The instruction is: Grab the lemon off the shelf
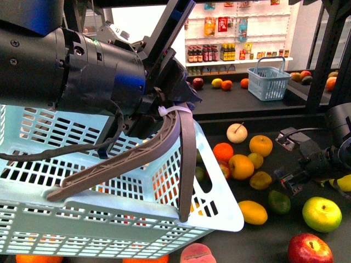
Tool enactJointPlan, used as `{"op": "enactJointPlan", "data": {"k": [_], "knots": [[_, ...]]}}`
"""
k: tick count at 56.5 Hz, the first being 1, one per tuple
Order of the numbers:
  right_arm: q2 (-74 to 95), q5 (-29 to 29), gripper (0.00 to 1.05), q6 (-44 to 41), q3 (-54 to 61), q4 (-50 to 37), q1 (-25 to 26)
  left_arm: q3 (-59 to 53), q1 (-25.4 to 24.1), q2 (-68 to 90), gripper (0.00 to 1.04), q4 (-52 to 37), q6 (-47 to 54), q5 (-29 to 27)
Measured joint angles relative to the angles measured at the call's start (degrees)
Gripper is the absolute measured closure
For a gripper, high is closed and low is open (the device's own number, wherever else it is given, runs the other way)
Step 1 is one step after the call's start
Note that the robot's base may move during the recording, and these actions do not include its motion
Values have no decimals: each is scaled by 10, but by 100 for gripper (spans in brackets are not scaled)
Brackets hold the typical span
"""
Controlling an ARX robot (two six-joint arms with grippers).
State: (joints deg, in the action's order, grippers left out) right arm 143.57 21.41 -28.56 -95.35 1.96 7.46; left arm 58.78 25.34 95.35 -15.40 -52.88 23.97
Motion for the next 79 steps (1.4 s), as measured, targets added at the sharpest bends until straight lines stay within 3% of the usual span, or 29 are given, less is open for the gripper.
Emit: {"op": "enactJointPlan", "data": {"k": [31,79], "knots": [[123,52,7,-17,-88,6,-47,0,0,0,95,0,0,0],[274,39,7,-32,-285,37,-57,0,0,0,95,0,0,0]]}}
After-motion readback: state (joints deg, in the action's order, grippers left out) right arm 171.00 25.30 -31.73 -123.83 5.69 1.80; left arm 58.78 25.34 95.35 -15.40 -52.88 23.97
